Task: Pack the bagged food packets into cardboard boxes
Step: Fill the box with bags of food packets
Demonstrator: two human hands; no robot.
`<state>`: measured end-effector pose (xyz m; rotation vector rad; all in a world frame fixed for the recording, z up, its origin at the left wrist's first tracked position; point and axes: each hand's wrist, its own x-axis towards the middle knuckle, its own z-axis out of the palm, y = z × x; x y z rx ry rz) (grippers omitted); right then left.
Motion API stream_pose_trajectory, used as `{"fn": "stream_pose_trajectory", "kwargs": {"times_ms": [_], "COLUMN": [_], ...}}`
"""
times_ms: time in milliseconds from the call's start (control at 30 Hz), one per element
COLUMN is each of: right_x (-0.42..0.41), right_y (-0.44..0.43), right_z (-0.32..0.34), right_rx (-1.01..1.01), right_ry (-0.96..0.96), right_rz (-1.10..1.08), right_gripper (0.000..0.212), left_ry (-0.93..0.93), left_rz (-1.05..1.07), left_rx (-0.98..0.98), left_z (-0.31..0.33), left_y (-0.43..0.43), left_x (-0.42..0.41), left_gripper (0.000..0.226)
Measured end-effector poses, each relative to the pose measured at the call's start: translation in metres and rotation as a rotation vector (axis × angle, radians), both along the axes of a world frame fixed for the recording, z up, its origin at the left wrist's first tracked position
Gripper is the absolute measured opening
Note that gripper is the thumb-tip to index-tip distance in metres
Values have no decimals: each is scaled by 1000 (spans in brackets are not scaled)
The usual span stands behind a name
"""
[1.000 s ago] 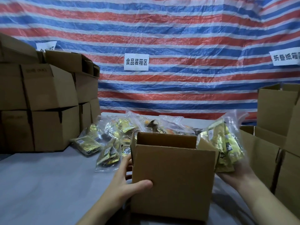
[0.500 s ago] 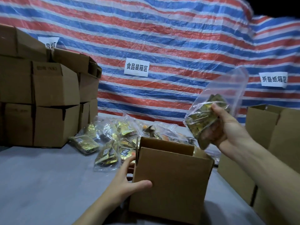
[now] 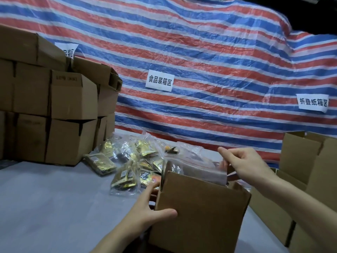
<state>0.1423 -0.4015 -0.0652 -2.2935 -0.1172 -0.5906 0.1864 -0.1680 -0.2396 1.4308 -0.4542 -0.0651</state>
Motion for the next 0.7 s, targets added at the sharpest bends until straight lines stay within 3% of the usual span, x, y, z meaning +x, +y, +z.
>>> {"fn": "stream_pose_trajectory", "kwargs": {"times_ms": [133,233,333,367,500,700], "right_x": [-7,-14,-17,-17,-16,-8], "right_y": [2,11,17,17,22,12], "right_z": [-1,-3,0,2,13,20], "right_rx": [-110,-304,-257,-266,-353,-94], "right_ry": [82,247,312,308,251,-22], "right_rz": [200,341,392,398,373,158], "right_gripper": [34,58,88,86,23,19], "left_ry": [-20,-27,-23,-23,-30,-43], "left_rz": [12,27,25,29,54,57], "left_rx": [31,38,38,34,38,44], "left_z": [1,1,0,0,-1,0], "left_y": [0,0,-1,-1,-1,-1], "left_x": [-1,-1,0,0,0,-1], "left_gripper": [101,100,101,100,96,98]}}
